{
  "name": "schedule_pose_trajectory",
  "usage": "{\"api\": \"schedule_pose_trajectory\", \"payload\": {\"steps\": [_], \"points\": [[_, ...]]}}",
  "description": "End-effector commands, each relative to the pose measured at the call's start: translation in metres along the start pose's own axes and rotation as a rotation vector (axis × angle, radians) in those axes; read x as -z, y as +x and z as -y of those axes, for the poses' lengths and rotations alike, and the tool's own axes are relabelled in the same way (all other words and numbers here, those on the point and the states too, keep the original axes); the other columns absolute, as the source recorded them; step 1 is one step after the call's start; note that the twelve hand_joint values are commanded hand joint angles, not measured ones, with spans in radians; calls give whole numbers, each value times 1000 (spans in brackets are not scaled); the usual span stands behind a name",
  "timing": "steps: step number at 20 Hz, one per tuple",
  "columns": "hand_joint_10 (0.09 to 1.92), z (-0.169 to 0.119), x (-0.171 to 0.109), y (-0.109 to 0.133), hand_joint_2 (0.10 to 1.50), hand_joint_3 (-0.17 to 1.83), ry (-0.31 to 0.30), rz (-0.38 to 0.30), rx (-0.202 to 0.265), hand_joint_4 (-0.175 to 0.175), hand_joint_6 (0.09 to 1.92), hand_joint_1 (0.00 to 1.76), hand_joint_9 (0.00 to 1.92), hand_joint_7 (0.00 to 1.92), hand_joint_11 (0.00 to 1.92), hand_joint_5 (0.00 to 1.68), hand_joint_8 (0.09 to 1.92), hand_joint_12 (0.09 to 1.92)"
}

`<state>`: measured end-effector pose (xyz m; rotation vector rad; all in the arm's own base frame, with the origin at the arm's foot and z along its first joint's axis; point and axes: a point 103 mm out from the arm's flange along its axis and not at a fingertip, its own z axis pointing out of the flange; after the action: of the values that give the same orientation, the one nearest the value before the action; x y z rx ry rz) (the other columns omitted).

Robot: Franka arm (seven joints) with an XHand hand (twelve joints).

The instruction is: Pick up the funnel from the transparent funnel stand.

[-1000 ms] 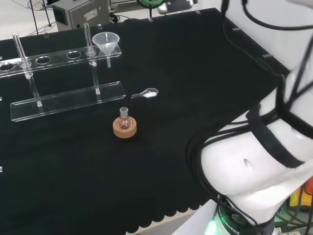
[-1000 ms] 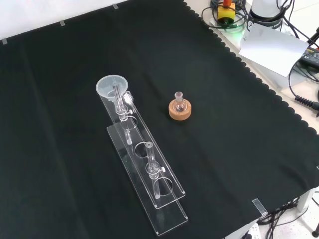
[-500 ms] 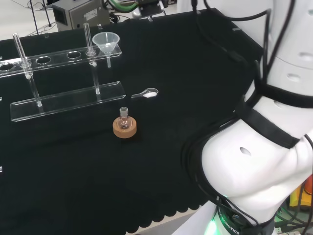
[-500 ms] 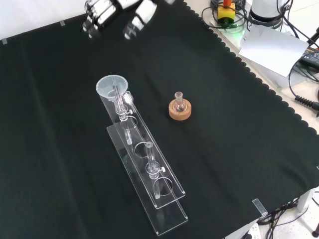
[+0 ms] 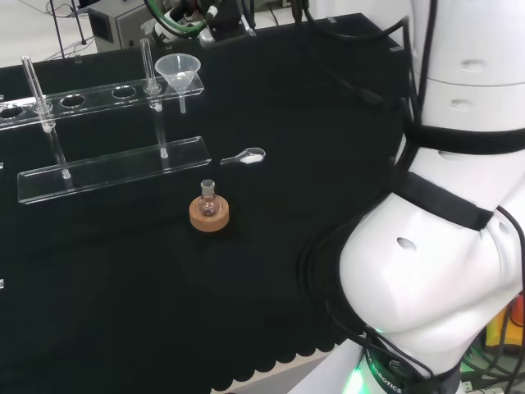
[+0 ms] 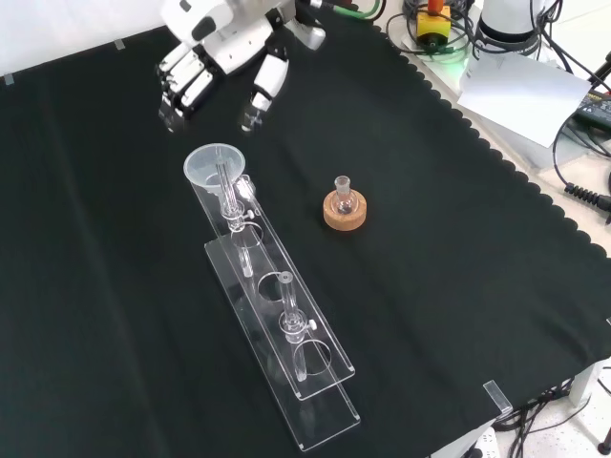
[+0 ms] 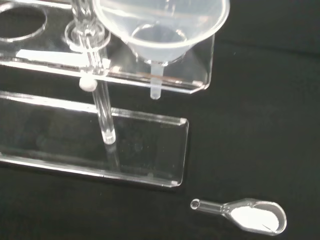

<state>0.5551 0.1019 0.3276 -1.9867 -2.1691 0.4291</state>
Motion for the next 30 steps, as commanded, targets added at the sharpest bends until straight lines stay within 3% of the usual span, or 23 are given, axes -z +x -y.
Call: {"api": "schedule_pose_trajectory", "payload": {"steps": [1, 6, 15, 24, 30], "points": [[745, -15, -14, 5, 1141, -165, 104, 19, -17, -60, 87, 421, 182, 1, 12, 226, 605, 1420], [778, -24, -19, -1, 1045, -175, 147, 7, -33, -89, 87, 531, 214, 0, 81, 215, 613, 1457], [820, -34, -28, -13, 995, -175, 188, -13, -46, -115, 87, 562, 183, 0, 133, 155, 496, 1455], [853, -41, -32, -9, 954, -175, 208, -16, 19, -105, 87, 545, 124, 0, 185, 2, 237, 1454], [861, -44, -34, -11, 932, -175, 224, -2, -12, -104, 87, 543, 119, 0, 207, 0, 227, 1453]]}}
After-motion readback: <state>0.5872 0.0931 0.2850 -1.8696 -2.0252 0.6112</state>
